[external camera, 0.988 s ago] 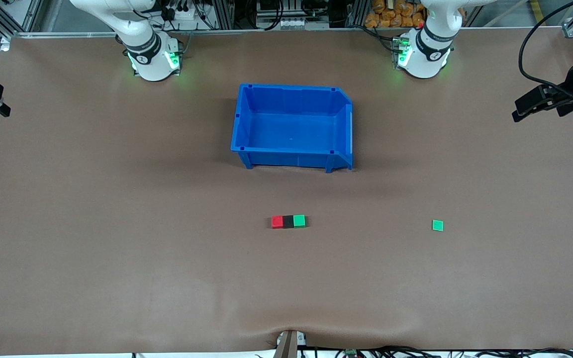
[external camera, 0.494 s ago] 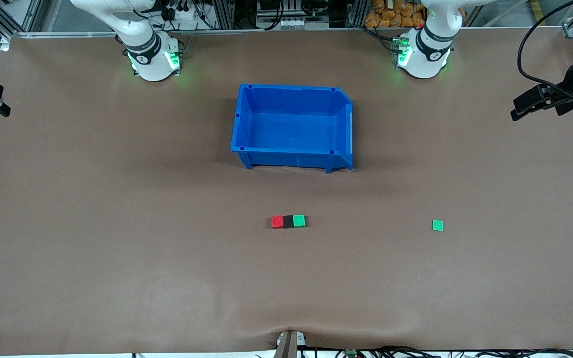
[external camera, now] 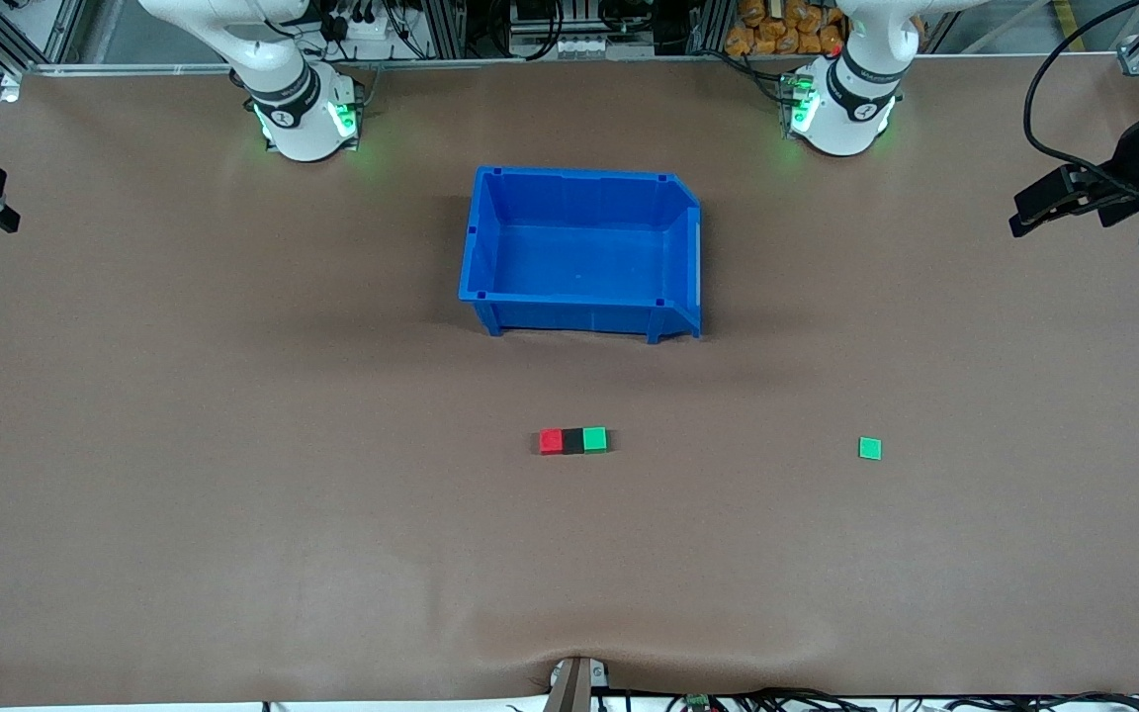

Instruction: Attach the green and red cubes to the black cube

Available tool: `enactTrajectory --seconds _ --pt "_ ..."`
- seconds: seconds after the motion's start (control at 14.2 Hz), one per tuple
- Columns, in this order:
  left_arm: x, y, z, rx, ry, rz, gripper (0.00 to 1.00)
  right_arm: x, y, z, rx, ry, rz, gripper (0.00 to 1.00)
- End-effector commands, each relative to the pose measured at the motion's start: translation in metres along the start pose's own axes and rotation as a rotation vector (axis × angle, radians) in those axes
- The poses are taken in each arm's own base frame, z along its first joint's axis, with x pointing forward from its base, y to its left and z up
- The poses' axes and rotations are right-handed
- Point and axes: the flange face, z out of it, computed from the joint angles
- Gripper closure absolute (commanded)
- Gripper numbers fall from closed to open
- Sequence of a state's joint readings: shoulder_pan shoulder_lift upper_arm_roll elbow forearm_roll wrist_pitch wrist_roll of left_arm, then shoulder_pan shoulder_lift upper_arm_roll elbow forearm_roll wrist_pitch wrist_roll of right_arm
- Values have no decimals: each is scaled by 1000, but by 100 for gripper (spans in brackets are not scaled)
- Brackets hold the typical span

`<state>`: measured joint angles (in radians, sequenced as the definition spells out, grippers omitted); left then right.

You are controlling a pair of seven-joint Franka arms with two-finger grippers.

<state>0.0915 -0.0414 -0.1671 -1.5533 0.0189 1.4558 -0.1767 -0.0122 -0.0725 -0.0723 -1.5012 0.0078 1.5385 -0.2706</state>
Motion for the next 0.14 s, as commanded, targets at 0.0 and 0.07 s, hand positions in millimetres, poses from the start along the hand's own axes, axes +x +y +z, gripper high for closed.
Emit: enactTrajectory --seconds 0.0,0.07 --pt "-2 1 -4 21 -6 14 0 -1 8 -5 -18 -8 3 0" --pt "-2 0 -4 21 -8 12 0 0 7 -3 -19 -12 10 0"
